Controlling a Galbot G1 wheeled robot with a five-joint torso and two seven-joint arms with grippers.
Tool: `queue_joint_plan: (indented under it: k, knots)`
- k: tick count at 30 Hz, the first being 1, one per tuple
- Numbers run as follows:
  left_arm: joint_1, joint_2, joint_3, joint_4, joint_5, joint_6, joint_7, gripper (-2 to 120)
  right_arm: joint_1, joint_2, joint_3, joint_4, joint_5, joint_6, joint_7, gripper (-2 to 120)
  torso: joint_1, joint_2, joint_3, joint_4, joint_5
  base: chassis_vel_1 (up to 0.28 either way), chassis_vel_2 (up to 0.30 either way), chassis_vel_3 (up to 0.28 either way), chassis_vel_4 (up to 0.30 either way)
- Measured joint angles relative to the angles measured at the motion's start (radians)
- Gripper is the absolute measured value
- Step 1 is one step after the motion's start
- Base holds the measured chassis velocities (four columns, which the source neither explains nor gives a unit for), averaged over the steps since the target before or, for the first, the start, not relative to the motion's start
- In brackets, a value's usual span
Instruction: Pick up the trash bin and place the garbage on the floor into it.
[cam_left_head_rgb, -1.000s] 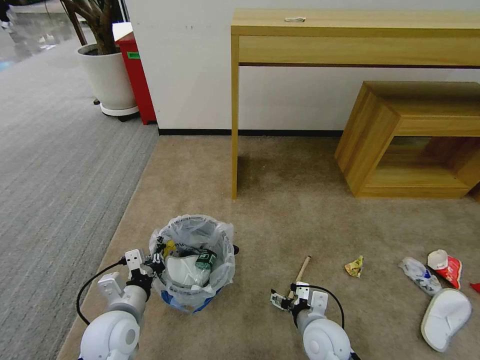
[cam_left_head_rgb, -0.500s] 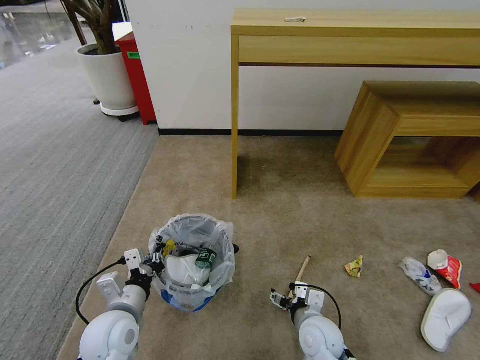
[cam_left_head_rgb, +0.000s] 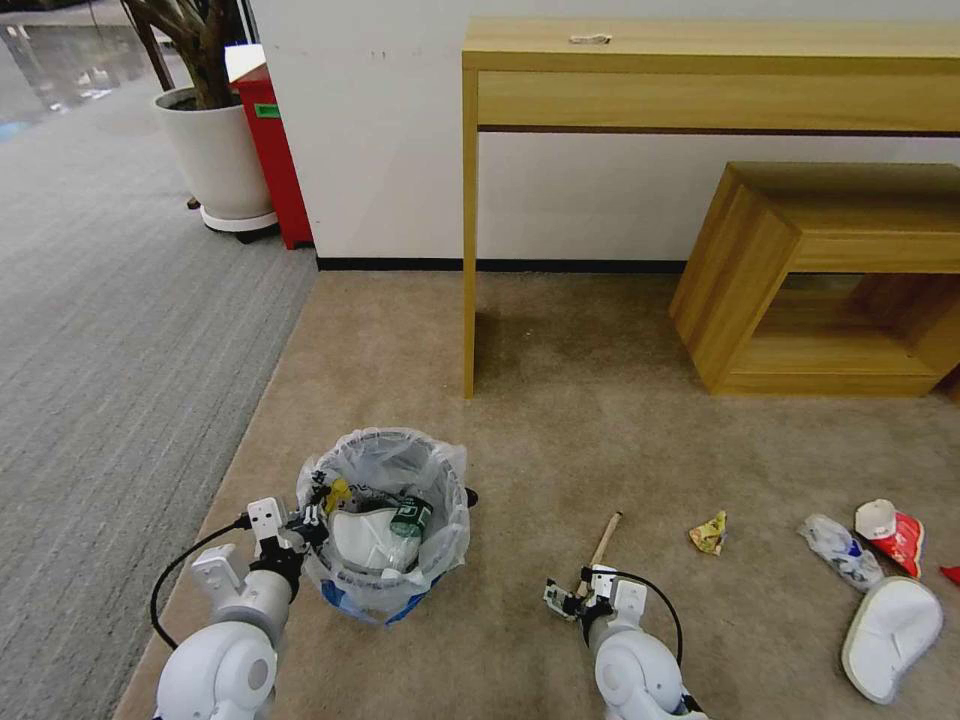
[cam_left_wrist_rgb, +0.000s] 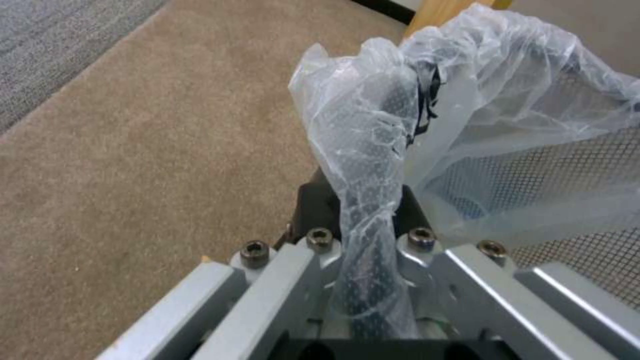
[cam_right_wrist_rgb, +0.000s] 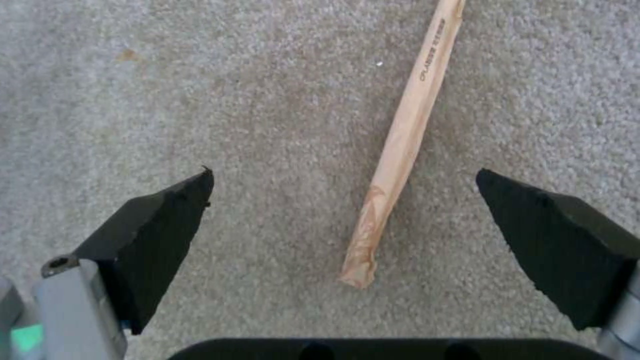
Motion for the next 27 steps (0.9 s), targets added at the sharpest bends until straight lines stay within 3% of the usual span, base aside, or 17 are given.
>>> queue_joint_plan:
  k: [27]
  knots:
    - [-0.001,0.010,-0.001,-0.002,-0.009,-0.001,-0.001,3,0.057,0.029,0.002,-0.131,-0.044,0.015,-0.029,100,0.000,0.000,0.000,0.0000,0.0001,0.000,0.000,0.000,0.000]
